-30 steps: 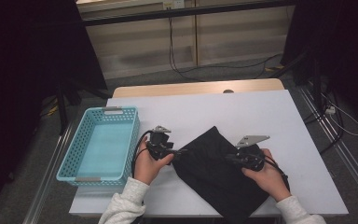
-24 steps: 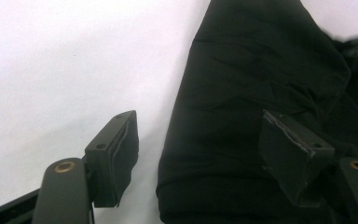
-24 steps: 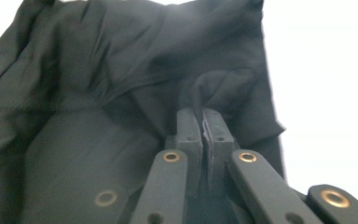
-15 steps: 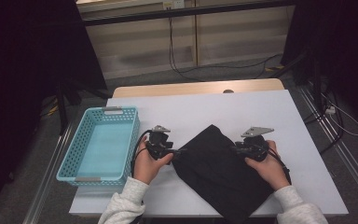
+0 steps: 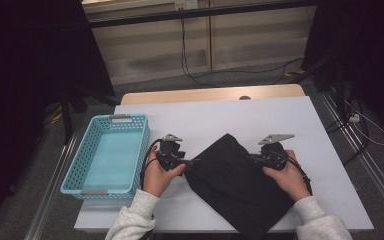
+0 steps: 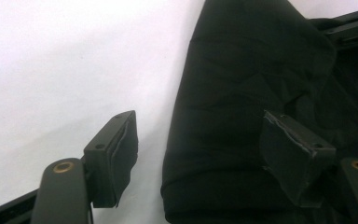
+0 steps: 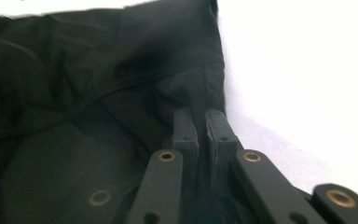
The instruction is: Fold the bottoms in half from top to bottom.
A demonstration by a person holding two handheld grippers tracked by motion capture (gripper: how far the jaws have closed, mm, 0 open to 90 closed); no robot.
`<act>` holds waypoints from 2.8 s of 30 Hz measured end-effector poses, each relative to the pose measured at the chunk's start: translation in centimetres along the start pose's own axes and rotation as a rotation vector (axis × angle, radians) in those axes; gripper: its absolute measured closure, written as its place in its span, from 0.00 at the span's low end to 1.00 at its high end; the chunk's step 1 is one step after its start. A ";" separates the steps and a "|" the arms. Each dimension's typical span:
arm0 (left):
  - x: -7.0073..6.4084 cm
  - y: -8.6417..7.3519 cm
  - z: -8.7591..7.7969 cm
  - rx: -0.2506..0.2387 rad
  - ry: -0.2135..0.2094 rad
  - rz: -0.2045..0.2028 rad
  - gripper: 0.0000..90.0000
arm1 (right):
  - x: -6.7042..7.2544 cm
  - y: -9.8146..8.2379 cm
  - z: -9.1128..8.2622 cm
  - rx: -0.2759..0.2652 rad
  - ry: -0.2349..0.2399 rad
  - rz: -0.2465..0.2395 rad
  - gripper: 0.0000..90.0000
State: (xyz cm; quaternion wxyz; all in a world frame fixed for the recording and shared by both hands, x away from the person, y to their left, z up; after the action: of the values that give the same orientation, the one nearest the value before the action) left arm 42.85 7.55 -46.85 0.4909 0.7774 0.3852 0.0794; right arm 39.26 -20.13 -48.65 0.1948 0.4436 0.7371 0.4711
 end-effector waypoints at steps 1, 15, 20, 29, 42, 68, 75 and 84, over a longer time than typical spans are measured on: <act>0.1 0.1 0.0 -0.003 0.003 0.000 0.30 | 0.2 0.2 -0.3 -0.010 -0.004 0.001 0.93; 0.1 0.1 0.0 -0.003 0.009 0.004 0.27 | 1.8 1.8 -3.2 -0.086 -0.001 -0.044 0.92; 0.1 0.1 0.0 -0.005 0.014 0.012 0.25 | 2.0 1.1 -3.9 -0.097 -0.002 -0.009 0.92; -0.1 0.2 0.1 -0.015 0.025 0.033 0.22 | 1.1 -2.2 -5.3 -0.050 -0.032 0.068 0.92; -0.2 0.0 0.2 -0.012 0.021 0.038 0.21 | 1.7 -3.3 -7.3 -0.056 -0.025 0.107 0.92; -1.1 -0.4 0.6 0.002 0.001 0.047 0.21 | 1.7 -6.5 -10.2 0.037 -0.070 0.067 0.84; -1.2 -0.4 0.6 0.002 0.000 0.047 0.21 | 2.2 -5.1 -9.9 -0.005 -0.062 0.045 0.93; -1.3 -0.6 0.6 0.013 -0.007 0.048 0.21 | -0.4 -5.7 -9.0 -0.016 -0.113 0.090 0.91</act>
State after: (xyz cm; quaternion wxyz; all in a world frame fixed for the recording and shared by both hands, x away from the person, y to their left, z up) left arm 41.91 6.39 -47.26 0.4849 0.7901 0.3650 0.0859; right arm 30.45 -26.07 -49.28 0.2182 0.5005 0.7006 0.4594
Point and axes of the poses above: each handheld gripper's, and its own axes: z roughly forward along the jaws, y roughly out of its top, x roughly to its left, the point moved 5 cm from there along z, roughly forward along the jaws, and after that the axes turned 14 degrees about -x, right-handed, at the moved point
